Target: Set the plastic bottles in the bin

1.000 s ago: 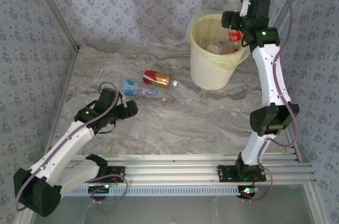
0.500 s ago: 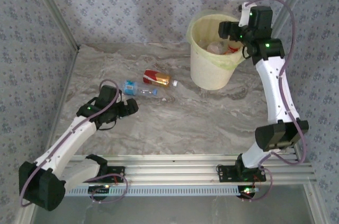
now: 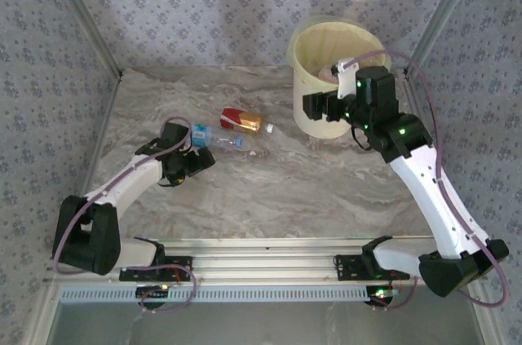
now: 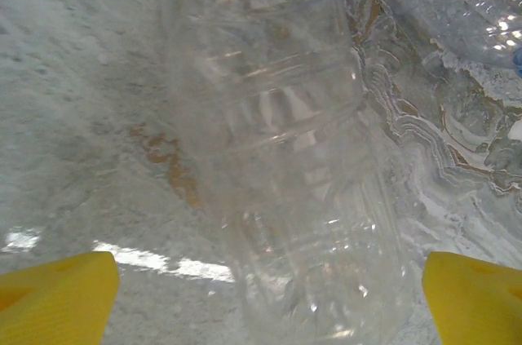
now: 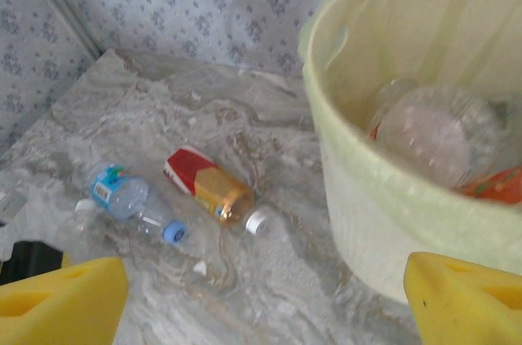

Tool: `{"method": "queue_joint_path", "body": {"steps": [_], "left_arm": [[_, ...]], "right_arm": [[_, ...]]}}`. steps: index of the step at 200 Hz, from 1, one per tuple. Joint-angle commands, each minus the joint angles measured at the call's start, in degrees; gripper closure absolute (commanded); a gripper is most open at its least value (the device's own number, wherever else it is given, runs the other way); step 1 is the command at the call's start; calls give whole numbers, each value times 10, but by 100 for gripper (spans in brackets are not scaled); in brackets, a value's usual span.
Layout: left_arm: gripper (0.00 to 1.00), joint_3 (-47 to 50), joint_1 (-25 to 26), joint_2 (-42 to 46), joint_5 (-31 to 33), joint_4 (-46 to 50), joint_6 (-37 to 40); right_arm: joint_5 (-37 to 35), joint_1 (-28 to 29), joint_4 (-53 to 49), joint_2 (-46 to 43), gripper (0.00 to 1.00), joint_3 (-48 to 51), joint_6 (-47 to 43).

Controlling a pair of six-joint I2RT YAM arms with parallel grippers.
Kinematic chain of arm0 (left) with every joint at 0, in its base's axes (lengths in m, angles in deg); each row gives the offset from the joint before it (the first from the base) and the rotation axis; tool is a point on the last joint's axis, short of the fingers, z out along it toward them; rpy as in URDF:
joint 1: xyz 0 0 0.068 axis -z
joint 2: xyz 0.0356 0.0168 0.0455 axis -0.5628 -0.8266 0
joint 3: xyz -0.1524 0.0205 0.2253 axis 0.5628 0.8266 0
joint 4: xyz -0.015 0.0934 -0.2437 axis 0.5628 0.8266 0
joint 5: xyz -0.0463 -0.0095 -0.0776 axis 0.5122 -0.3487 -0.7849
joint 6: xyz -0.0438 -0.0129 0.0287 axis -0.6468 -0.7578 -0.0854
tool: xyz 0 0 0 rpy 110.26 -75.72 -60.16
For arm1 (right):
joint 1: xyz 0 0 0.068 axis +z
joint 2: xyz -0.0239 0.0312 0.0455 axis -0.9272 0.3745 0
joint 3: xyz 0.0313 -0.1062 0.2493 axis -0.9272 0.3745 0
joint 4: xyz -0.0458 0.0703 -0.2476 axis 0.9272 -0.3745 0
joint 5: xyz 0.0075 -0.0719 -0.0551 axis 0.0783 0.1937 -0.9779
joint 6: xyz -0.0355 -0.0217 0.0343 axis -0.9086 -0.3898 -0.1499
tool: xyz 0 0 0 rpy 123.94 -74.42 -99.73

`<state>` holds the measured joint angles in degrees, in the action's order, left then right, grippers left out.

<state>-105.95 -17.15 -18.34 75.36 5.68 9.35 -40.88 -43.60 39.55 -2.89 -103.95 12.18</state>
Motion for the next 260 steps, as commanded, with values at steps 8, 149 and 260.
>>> {"method": "queue_joint_path", "body": {"steps": [8,149,260], "left_arm": [[7,-10,-1,-19,-43,-43,-15],[33,36,0,-30,-65,-78,-27],[40,67,168,140,-70,-86,102]], "right_arm": [[-1,12,7,-26,10,50,32],[37,62,61,-42,10,153,102],[186,73,205,7,12,252,332]]}}
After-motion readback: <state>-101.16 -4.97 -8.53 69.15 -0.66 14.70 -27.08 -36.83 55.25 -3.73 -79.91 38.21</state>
